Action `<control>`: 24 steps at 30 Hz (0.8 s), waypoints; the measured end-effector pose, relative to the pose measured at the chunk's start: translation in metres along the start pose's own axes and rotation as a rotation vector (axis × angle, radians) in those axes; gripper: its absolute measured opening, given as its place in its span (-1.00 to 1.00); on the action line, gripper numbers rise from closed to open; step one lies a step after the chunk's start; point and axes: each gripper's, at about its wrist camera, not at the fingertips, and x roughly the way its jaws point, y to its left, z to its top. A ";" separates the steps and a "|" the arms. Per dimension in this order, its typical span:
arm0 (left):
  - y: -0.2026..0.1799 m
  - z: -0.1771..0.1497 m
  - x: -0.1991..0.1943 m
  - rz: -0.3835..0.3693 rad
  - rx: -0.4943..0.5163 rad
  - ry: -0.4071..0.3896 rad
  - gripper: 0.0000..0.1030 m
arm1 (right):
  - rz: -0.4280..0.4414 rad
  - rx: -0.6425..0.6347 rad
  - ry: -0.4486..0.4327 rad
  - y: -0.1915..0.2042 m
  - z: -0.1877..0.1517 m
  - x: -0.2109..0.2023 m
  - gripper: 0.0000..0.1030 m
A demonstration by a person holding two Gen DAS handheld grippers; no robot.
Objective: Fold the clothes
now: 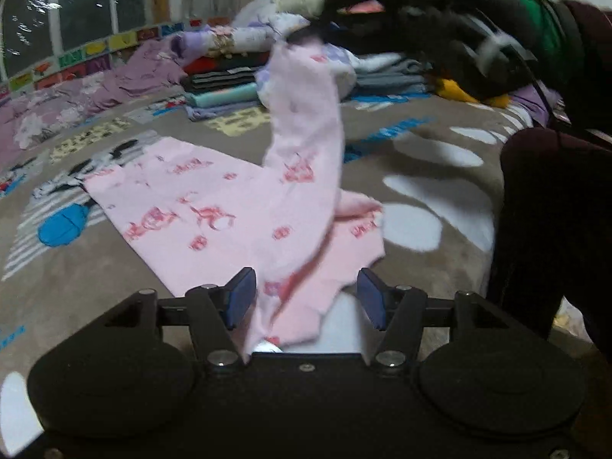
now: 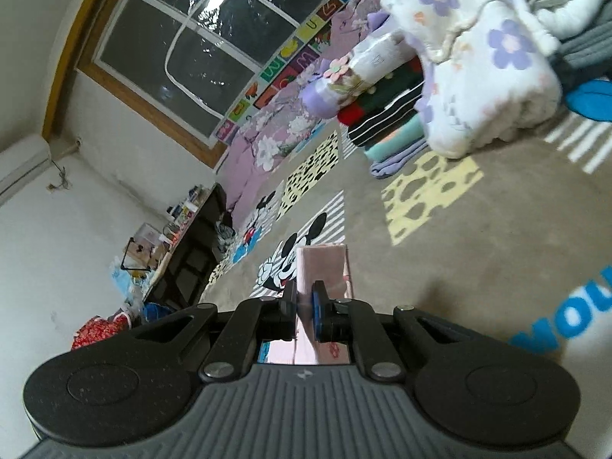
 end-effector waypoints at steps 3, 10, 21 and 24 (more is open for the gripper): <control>0.001 -0.003 0.003 -0.013 -0.001 0.011 0.12 | -0.013 -0.007 0.019 0.012 0.004 0.015 -0.78; 0.014 -0.002 -0.002 -0.014 -0.065 -0.012 0.12 | -0.033 -0.061 0.060 0.041 0.012 0.046 -0.78; 0.035 -0.008 -0.005 -0.088 -0.170 0.014 0.12 | -0.066 -0.176 0.115 0.084 0.016 0.101 -0.78; 0.038 -0.009 -0.007 -0.106 -0.180 0.021 0.12 | -0.074 -0.203 0.132 0.094 0.014 0.113 -0.78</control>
